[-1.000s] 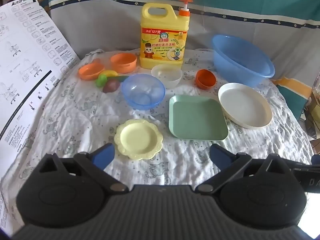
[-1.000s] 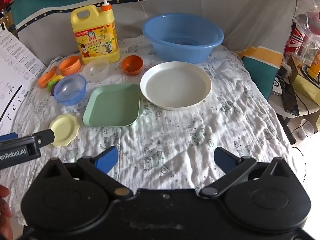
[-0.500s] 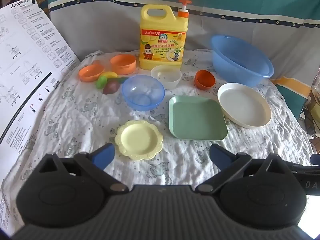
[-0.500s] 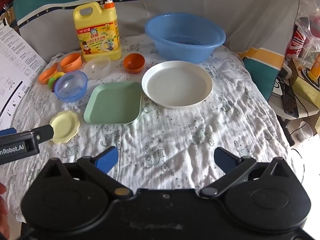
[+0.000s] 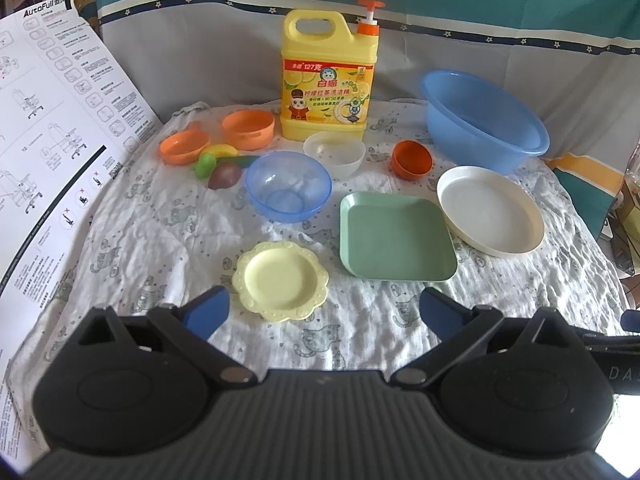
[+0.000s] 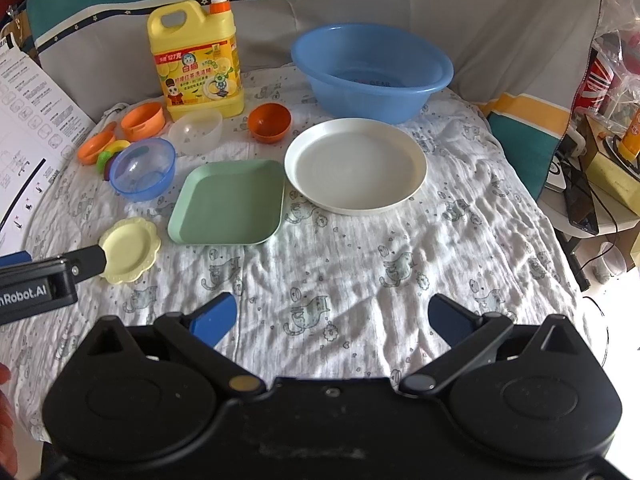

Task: Organize plates and bowls

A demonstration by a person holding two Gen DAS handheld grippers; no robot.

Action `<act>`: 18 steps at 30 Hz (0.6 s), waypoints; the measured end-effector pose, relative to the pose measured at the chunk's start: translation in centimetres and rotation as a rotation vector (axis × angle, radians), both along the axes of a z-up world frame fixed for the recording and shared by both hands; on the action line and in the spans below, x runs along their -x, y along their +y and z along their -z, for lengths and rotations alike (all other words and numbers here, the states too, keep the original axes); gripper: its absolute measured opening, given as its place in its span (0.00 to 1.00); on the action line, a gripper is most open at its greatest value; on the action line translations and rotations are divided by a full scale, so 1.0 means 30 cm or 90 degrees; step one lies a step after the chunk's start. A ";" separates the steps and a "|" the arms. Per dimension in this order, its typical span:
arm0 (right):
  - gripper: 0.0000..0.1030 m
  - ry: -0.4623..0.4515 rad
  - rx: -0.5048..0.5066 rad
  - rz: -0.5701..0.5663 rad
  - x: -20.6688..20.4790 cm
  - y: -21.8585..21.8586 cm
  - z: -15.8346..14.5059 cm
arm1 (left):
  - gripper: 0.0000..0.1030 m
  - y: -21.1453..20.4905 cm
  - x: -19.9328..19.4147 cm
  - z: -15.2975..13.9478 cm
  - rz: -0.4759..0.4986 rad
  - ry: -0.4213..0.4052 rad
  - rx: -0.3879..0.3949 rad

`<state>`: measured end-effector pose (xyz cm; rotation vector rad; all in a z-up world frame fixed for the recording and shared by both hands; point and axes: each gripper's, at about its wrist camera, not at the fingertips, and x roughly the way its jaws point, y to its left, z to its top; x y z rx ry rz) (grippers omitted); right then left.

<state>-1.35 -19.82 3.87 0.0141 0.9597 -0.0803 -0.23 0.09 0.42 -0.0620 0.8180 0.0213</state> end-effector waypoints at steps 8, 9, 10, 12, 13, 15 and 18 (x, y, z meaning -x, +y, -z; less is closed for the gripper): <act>1.00 0.004 0.000 -0.002 -0.003 0.003 0.004 | 1.00 0.002 0.002 0.000 0.000 0.000 -0.003; 1.00 0.004 0.000 -0.002 -0.003 0.003 0.004 | 1.00 0.002 0.002 0.000 -0.001 0.000 -0.003; 1.00 0.003 0.000 -0.002 -0.003 0.003 0.004 | 1.00 0.002 0.002 0.000 -0.001 0.000 -0.003; 1.00 0.003 0.000 -0.001 -0.003 0.003 0.004 | 1.00 0.003 0.002 0.000 -0.001 -0.001 -0.004; 1.00 0.004 0.000 -0.001 -0.003 0.003 0.004 | 1.00 0.004 0.002 0.000 -0.001 0.000 -0.004; 1.00 0.004 -0.001 -0.001 -0.003 0.003 0.005 | 1.00 0.005 0.002 0.001 -0.001 0.000 -0.004; 1.00 0.005 -0.001 -0.002 -0.004 0.004 0.007 | 1.00 0.006 0.004 0.001 0.000 0.000 -0.004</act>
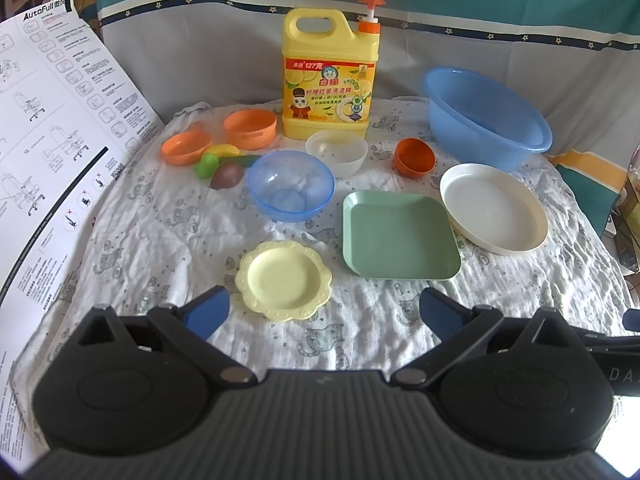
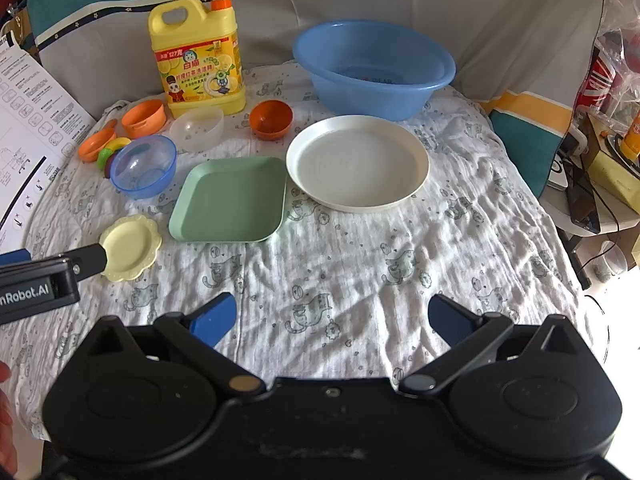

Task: Organize plates and bowls

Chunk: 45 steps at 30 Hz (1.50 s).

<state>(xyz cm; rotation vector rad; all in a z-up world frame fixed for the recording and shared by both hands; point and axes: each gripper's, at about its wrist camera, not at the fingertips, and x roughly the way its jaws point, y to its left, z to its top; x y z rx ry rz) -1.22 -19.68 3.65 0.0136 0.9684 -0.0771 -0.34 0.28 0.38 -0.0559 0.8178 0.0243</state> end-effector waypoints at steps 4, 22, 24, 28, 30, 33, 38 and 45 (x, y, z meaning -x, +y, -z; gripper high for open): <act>1.00 0.001 0.000 0.000 0.000 0.001 0.002 | 1.00 0.005 0.004 0.005 0.000 0.001 0.000; 1.00 0.007 -0.003 0.002 -0.004 0.001 0.011 | 1.00 0.001 0.001 0.014 -0.001 0.000 -0.002; 1.00 0.009 -0.003 0.001 -0.005 0.003 0.013 | 1.00 0.002 0.000 0.016 -0.001 0.001 -0.002; 1.00 0.011 -0.005 0.001 -0.007 0.002 0.017 | 1.00 0.002 -0.003 0.018 0.000 0.003 -0.004; 1.00 0.013 -0.006 0.002 -0.009 0.001 0.018 | 1.00 0.001 -0.004 0.019 -0.001 0.004 -0.004; 1.00 0.016 -0.006 0.003 -0.012 0.002 0.021 | 1.00 0.000 -0.007 0.026 -0.002 0.008 -0.003; 1.00 0.021 -0.007 0.004 -0.016 0.006 0.028 | 1.00 0.001 -0.009 0.031 -0.001 0.010 -0.004; 1.00 0.029 -0.009 0.006 -0.027 0.002 0.042 | 1.00 0.000 -0.021 0.050 -0.002 0.019 -0.005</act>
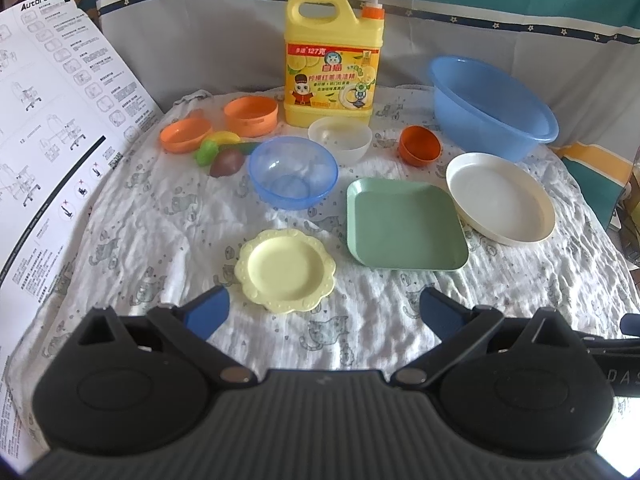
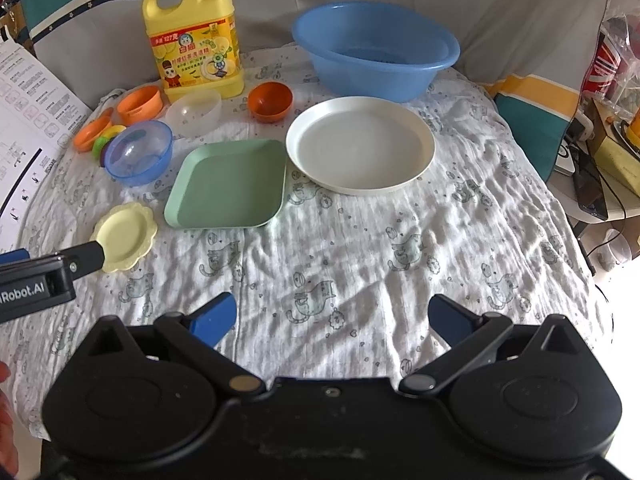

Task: Organize plates and bowls

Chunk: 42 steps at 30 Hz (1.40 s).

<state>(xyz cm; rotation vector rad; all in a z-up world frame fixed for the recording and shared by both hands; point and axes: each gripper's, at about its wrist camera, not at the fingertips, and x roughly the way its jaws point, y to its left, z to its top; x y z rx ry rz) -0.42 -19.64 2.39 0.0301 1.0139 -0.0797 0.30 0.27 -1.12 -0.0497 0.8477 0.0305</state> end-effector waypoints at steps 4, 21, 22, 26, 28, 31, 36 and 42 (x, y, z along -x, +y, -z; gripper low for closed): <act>1.00 0.006 -0.002 0.002 -0.010 -0.006 0.015 | 1.00 -0.003 -0.011 0.010 0.002 0.005 -0.003; 1.00 0.022 0.001 0.049 -0.145 -0.113 0.116 | 1.00 -0.057 -0.176 0.079 0.037 0.002 -0.011; 1.00 0.019 -0.002 0.055 -0.161 -0.130 0.122 | 1.00 -0.067 -0.197 0.084 0.043 0.002 -0.011; 1.00 -0.023 -0.006 0.054 -0.219 -0.192 0.150 | 1.00 -0.109 -0.281 0.093 0.068 -0.004 -0.017; 1.00 -0.021 0.001 0.058 -0.261 -0.222 0.166 | 1.00 -0.138 -0.323 0.094 0.084 -0.010 -0.022; 1.00 -0.032 -0.032 0.073 -0.335 -0.288 0.181 | 1.00 -0.185 -0.384 0.101 0.110 -0.017 -0.029; 1.00 -0.056 -0.075 0.124 -0.462 -0.403 0.227 | 1.00 -0.268 -0.504 0.130 0.139 -0.019 -0.035; 0.69 -0.063 -0.081 0.149 -0.575 -0.483 0.286 | 1.00 -0.343 -0.625 0.157 0.159 -0.020 -0.032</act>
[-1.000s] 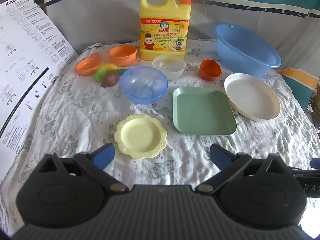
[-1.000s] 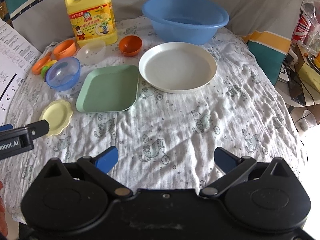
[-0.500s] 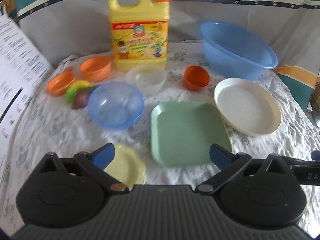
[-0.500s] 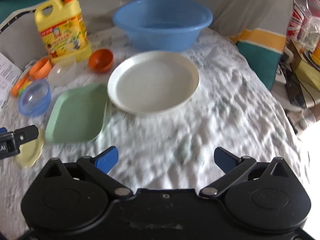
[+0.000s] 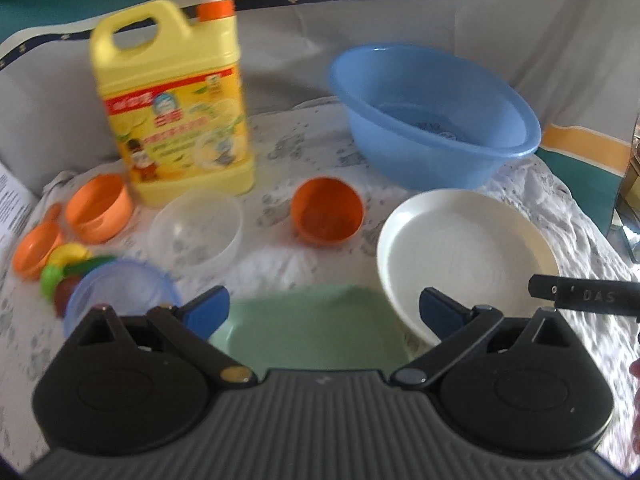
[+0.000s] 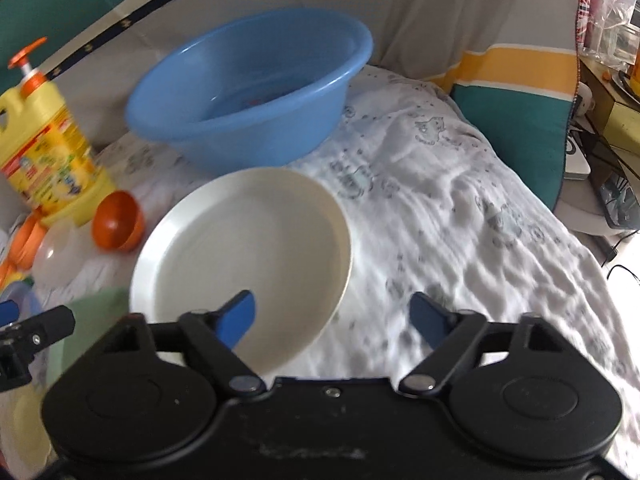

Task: Organize plates and bowls

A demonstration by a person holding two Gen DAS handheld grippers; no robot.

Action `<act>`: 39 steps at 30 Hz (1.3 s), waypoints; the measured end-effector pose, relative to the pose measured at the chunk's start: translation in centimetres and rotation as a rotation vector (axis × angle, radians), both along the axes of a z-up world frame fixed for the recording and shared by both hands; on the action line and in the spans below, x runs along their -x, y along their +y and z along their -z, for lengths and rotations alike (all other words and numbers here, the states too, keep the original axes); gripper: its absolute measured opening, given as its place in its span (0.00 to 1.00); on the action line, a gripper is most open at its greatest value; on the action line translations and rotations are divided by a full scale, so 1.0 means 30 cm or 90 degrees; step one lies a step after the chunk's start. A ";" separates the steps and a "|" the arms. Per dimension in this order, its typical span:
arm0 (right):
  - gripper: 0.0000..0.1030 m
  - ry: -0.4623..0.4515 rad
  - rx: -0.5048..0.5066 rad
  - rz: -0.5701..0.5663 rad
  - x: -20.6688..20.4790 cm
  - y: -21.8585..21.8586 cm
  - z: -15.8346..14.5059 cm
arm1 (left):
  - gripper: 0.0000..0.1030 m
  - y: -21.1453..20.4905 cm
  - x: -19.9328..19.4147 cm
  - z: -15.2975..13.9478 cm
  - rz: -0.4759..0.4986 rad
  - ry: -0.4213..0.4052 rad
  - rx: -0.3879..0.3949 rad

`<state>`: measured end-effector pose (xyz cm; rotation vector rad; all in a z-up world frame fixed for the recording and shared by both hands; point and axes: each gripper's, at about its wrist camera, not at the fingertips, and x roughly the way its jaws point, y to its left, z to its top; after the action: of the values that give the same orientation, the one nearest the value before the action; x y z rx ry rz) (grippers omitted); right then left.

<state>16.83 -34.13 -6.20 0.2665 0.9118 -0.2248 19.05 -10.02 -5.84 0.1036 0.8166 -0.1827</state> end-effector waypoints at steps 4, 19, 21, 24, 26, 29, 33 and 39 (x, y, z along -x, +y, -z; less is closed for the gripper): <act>0.49 0.002 -0.002 0.002 -0.048 -0.033 0.049 | 1.00 -0.035 -0.062 0.022 0.005 0.010 0.015; 0.17 -0.021 0.042 -0.024 0.022 -0.052 0.067 | 0.61 -0.235 -0.173 0.124 0.093 0.052 -0.009; 0.17 -0.022 0.051 -0.028 0.026 -0.039 0.063 | 0.51 -0.244 -0.181 0.138 0.101 0.066 -0.006; 0.17 -0.025 0.056 -0.030 0.023 -0.036 0.064 | 0.44 -0.255 -0.193 0.160 0.107 0.084 -0.009; 0.17 -0.027 0.057 -0.030 0.018 -0.035 0.063 | 0.45 -0.260 -0.200 0.172 0.105 0.087 -0.016; 0.18 -0.028 0.059 -0.030 0.008 -0.033 0.063 | 0.43 -0.275 -0.200 0.170 0.108 0.084 -0.018; 0.18 -0.019 0.040 -0.023 0.010 -0.029 0.051 | 0.27 -0.276 -0.179 0.152 0.106 0.070 -0.036; 0.18 -0.011 0.026 -0.007 0.058 -0.026 0.017 | 0.19 -0.252 -0.133 0.114 0.107 0.077 -0.030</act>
<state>15.10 -34.92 -6.71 0.2251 0.8897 -0.2303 23.04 -17.58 -9.26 0.2072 0.9329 -0.3302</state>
